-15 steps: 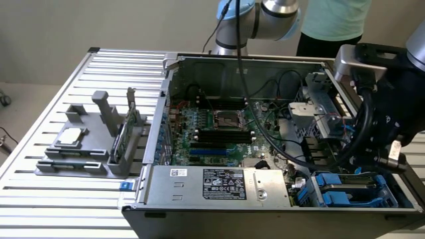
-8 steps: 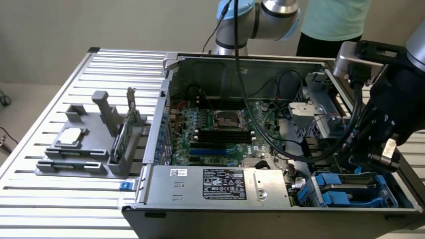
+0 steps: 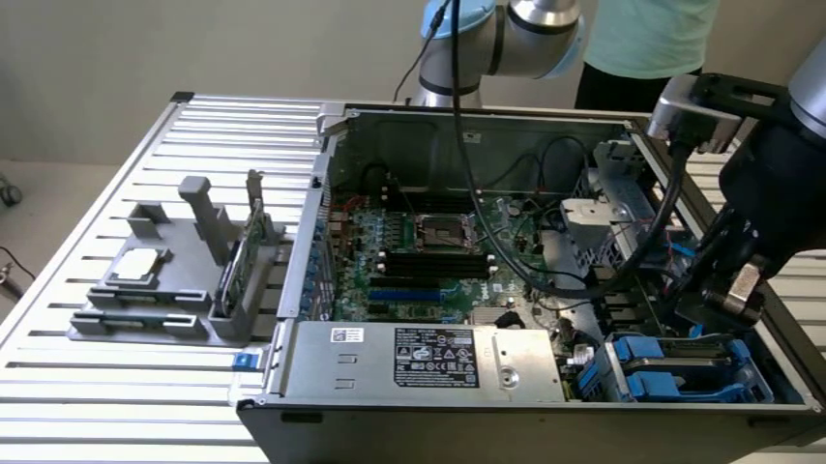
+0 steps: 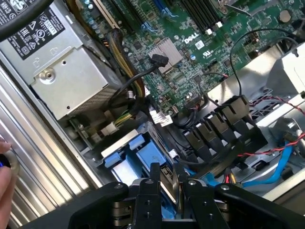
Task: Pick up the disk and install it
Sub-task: 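Insert the first disk wire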
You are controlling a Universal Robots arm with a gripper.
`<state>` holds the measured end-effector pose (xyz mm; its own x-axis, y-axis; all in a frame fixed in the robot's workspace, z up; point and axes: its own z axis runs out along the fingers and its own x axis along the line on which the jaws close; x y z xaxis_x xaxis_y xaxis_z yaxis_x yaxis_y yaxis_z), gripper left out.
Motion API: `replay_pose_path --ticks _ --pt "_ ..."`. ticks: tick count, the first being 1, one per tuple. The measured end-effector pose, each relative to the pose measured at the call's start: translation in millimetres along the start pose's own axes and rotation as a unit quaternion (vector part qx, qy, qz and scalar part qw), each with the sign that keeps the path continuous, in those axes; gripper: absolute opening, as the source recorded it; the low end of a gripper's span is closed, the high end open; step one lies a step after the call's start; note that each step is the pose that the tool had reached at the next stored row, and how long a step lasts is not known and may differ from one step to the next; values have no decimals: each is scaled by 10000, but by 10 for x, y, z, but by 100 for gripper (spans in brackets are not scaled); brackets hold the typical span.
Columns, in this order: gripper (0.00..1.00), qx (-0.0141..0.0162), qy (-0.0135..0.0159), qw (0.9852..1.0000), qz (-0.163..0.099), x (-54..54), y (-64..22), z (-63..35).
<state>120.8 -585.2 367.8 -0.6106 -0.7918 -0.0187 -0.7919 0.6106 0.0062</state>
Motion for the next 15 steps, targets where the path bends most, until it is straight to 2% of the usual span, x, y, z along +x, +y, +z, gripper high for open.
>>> replay_pose_path --ticks 4,7,11,15 --pt "25 6 -2 9994 339 0 0 0" --pt "25 11 -4 9982 592 0 0 0" --pt "25 17 -6 9958 920 0 0 0" --pt "25 23 -8 9922 1245 0 0 0"
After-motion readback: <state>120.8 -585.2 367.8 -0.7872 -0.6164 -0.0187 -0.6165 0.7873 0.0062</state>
